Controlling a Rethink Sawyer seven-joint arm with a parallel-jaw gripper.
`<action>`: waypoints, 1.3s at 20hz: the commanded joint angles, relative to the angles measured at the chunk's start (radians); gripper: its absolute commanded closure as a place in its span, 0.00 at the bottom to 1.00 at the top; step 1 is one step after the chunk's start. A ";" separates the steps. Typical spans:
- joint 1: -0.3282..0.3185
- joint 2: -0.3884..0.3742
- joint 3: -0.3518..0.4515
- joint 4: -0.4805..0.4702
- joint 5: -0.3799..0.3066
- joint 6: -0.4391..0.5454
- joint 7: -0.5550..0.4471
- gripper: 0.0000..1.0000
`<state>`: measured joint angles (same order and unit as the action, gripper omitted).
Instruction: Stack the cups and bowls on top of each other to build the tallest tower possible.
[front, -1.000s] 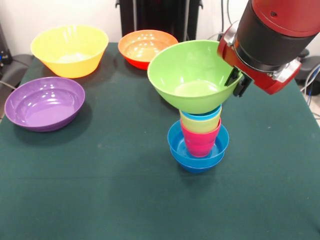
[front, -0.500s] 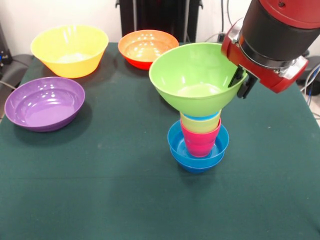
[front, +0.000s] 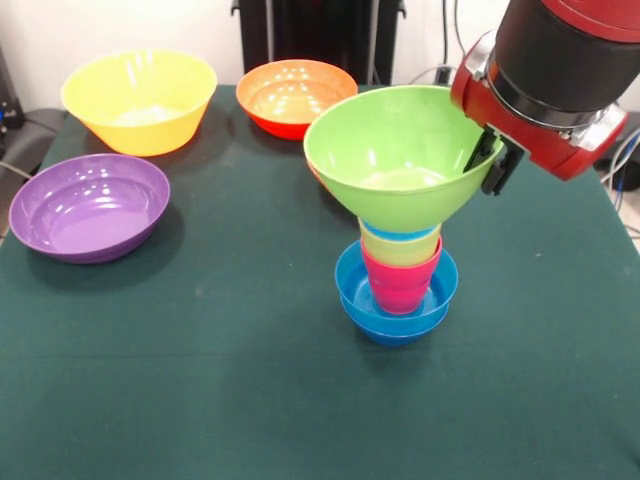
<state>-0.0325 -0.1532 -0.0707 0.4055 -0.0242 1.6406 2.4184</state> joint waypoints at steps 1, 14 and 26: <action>0.026 -0.035 0.036 0.175 -0.028 -0.074 -0.084 1.00; 0.013 0.013 0.036 0.101 -0.049 -0.027 -0.079 1.00; 0.018 0.091 0.006 -0.049 -0.041 0.099 -0.070 1.00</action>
<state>-0.0264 -0.1124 -0.1035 0.3836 -0.0293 1.6258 2.4184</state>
